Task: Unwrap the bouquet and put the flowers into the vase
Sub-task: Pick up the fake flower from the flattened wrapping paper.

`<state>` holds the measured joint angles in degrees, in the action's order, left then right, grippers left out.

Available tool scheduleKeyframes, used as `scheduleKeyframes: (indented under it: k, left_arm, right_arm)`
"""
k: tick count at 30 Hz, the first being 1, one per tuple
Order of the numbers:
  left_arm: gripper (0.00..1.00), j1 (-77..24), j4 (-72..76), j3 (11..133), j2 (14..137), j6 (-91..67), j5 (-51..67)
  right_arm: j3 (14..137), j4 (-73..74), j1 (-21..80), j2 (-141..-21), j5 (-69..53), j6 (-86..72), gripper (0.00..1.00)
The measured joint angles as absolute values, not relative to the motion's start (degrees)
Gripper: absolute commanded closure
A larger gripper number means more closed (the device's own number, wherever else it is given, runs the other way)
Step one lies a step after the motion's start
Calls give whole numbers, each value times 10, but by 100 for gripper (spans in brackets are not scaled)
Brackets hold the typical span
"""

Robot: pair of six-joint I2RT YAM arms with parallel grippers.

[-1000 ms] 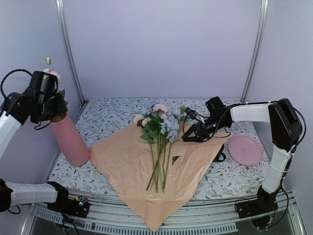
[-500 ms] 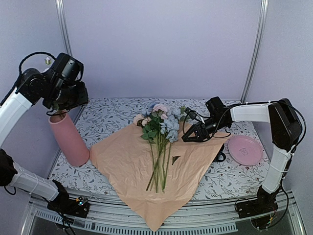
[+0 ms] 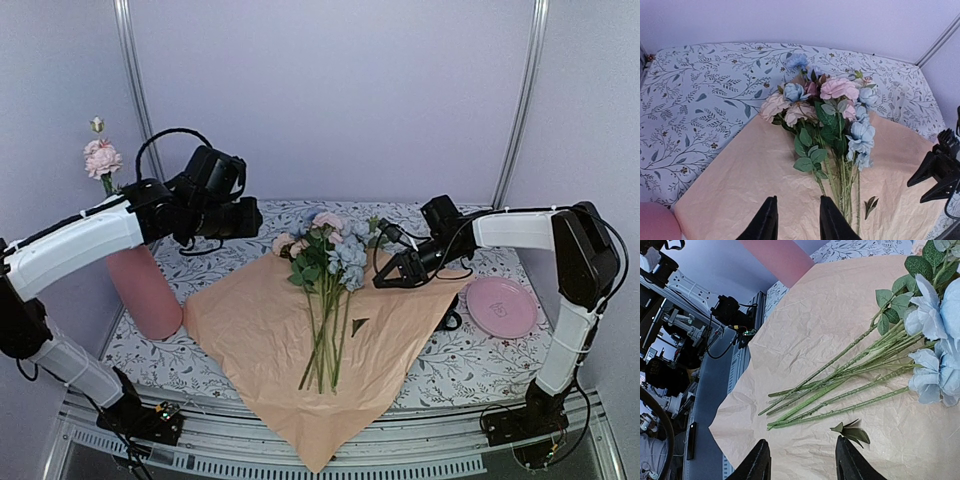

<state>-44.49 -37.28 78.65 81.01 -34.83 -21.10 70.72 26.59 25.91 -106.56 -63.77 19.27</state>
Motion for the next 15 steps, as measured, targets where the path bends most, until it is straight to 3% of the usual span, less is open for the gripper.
scheduleKeyframes:
  k: [8,15]
  left_arm:
    - [71,-467,-202,697,903,-383,-142]
    - [79,-468,-83,649,971,-427,-72]
  right_arm:
    - [779,308,260,-1061,-609,191,55]
    - [803,315,273,-1073,-600,185,58]
